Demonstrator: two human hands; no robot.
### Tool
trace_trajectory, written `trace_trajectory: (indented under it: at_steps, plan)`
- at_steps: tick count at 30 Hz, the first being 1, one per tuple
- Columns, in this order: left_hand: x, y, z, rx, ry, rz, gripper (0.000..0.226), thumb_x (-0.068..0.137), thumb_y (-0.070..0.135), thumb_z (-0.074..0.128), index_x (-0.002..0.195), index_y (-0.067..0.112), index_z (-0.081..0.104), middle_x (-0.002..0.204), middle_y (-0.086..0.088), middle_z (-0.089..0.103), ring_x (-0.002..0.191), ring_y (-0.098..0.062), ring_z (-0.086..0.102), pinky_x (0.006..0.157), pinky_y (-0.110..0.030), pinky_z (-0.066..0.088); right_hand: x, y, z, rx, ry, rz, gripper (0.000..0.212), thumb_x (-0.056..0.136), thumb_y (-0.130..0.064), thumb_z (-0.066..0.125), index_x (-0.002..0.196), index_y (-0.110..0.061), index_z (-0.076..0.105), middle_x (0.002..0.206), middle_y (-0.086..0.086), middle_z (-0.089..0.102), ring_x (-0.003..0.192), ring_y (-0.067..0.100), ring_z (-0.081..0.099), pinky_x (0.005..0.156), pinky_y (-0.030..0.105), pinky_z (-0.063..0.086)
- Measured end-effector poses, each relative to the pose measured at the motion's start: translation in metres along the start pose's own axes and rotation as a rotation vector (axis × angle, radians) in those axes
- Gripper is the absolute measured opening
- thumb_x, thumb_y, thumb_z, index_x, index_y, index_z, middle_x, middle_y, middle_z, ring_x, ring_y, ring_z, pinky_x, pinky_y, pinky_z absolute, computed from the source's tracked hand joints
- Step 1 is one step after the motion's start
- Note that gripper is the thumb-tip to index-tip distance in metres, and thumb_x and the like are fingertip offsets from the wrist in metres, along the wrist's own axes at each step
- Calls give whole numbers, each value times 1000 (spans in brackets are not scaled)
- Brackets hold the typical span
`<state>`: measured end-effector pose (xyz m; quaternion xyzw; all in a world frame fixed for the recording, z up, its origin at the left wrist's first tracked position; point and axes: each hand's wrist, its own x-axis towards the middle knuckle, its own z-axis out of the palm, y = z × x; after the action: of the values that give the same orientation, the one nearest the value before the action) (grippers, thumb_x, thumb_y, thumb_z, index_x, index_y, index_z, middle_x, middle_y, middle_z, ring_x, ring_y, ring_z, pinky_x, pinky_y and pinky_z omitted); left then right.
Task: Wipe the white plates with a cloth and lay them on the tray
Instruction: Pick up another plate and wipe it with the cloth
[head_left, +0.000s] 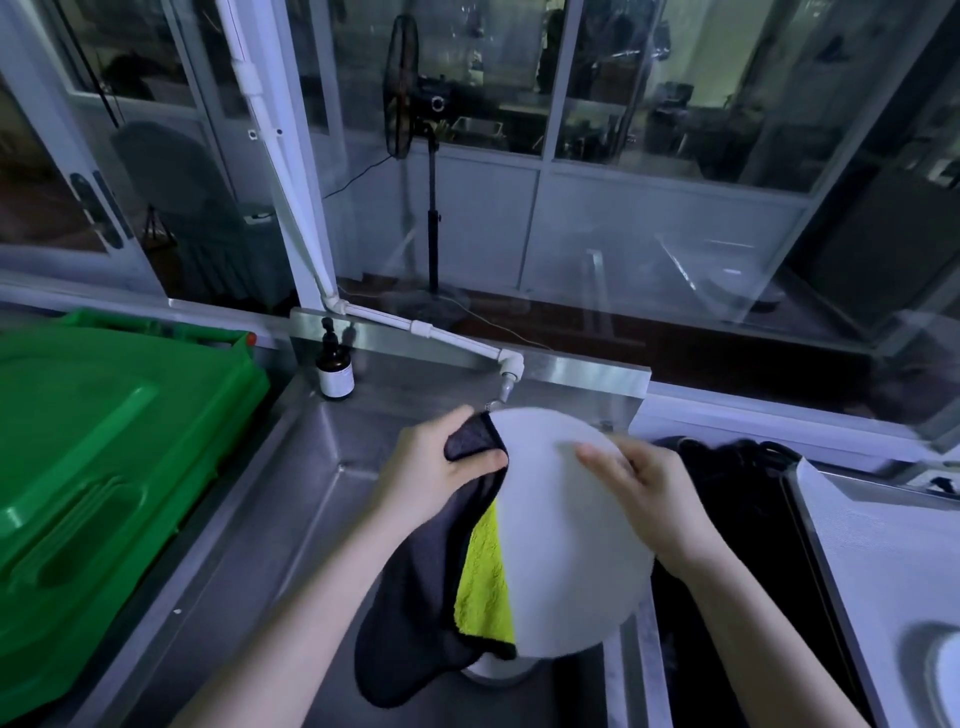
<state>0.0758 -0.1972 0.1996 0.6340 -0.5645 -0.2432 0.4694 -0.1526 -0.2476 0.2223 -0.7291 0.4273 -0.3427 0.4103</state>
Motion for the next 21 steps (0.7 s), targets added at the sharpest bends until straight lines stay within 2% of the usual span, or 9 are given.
trace_trajectory:
  at_steps: [3,5,7,8,10,12,15,18,21]
  plan:
    - [0,8,3,55,-202,101,34,71,29,86,102,27,73,91,20,72,89,7,63,82,-23,47,4,-10,10,-144,-200,-100,24,95,-27,66,74,-15,68,61,-3,52,63,1,43,56,28,37]
    - [-2,10,2,28,-200,89,34,73,33,84,103,24,72,94,14,74,92,3,64,85,-29,48,6,-13,9,-128,-193,-124,23,94,-29,67,78,-13,70,62,-10,52,62,-2,45,55,21,36]
    - [-6,5,-2,-41,-51,7,44,75,39,79,103,6,69,97,-9,73,91,-11,63,90,-41,48,7,-11,1,-27,-68,-88,25,94,-32,65,79,-14,72,62,-14,53,59,-1,45,54,18,36]
    - [-10,3,-2,-92,56,-39,42,77,36,79,99,2,67,94,-14,73,87,-14,63,88,-43,49,6,-9,-1,47,15,-53,25,95,-31,65,76,-17,73,61,-14,53,57,0,45,53,17,35]
    - [-17,1,-2,-188,213,-113,23,84,22,77,93,4,66,88,-8,74,83,-15,64,82,-38,51,3,-6,4,189,144,29,26,96,-26,65,71,-23,72,59,-14,50,54,3,43,50,16,34]
    - [-17,0,-4,-207,227,-123,15,85,16,75,92,5,67,88,-7,74,81,-13,64,76,-27,50,1,-5,10,204,168,76,24,96,-25,65,74,-20,72,62,-9,49,56,6,42,50,19,33]
    - [-7,6,-13,-103,45,-52,20,82,14,78,98,5,71,93,-6,76,87,-7,65,80,-26,49,2,-10,7,8,16,-27,35,95,-29,65,70,-6,60,62,-6,42,57,7,37,52,25,29]
    - [-2,15,-9,7,-221,33,17,79,19,82,92,24,73,81,16,73,80,4,64,75,-23,47,7,-21,11,-188,-194,-162,41,95,-29,65,72,3,55,64,-4,37,61,5,34,55,28,28]
    - [-6,9,-5,-35,-95,-46,22,81,20,80,96,6,72,87,-6,75,84,-17,68,81,-35,50,12,-23,7,-148,-186,-152,38,94,-32,66,78,3,64,65,-2,43,63,6,38,57,28,31]
